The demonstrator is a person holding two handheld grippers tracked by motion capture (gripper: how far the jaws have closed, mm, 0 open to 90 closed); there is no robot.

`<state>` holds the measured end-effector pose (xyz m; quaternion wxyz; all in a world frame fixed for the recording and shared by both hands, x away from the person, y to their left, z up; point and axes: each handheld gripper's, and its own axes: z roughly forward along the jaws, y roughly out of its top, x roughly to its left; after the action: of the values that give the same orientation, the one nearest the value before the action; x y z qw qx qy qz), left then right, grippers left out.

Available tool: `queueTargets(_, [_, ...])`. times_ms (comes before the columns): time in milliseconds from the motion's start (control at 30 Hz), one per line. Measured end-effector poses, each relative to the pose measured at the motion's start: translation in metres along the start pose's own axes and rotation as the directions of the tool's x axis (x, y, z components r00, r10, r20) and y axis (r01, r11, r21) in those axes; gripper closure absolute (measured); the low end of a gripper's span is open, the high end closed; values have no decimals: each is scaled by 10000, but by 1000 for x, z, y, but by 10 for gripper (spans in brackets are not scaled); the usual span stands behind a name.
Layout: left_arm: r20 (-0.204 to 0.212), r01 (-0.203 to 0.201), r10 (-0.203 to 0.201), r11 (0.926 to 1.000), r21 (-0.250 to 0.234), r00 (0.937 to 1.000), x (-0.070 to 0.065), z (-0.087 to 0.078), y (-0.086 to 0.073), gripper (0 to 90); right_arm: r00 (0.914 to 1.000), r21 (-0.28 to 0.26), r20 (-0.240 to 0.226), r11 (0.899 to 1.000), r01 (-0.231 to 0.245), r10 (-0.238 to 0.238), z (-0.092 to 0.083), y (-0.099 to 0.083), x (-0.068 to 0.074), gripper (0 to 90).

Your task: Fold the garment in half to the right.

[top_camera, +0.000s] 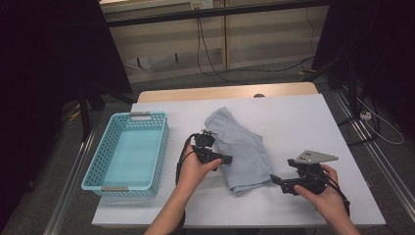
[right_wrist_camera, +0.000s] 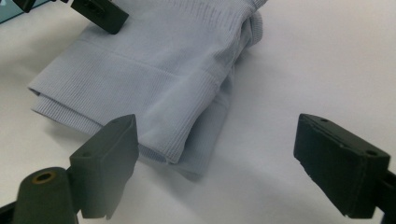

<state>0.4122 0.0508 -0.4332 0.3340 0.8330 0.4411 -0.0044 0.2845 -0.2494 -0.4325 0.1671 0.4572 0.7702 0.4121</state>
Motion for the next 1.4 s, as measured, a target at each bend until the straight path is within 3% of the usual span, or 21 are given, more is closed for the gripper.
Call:
queueTargets(100, [46, 241, -241, 9997, -24, 9997, 2, 2, -4, 124, 10000, 33, -33, 10000, 56, -56, 1, 0, 0, 140])
queueTargets(267, [45, 161, -161, 9998, -77, 9999, -2, 2, -6, 144, 10000, 33, -23, 10000, 64, -64, 2, 1, 1, 140])
queueTargets(433, [413, 314, -315, 9995, 48, 9987, -4, 6, -7, 198, 10000, 15, -79, 10000, 27, -27, 3, 2, 0, 140])
queueTargets(767, [367, 256, -256, 9997, 6, 9990, -7, 6, -10, 250, 9999, 15, 25, 9999, 155, -155, 3, 4, -1, 141])
queueTargets(967, [824, 409, -419, 9991, 138, 9957, -8, 6, -10, 412, 9999, 41, 20, 9999, 139, -139, 3, 3, 1, 140])
queueTargets(1033, [809, 443, -449, 9990, 86, 9957, -8, 6, -11, 420, 9998, 27, 63, 9998, 190, -190, 2, 2, 2, 141])
queueTargets(1133, [1059, 876, -884, 9961, 119, 9904, -6, 5, -13, 496, 9996, -23, 14, 9996, 270, -270, 2, 4, 4, 141])
queueTargets(1400, [928, 903, -924, 9956, 264, 9914, -8, 5, -11, 500, 9994, -25, -113, 9994, 332, -333, 2, 4, 6, 141])
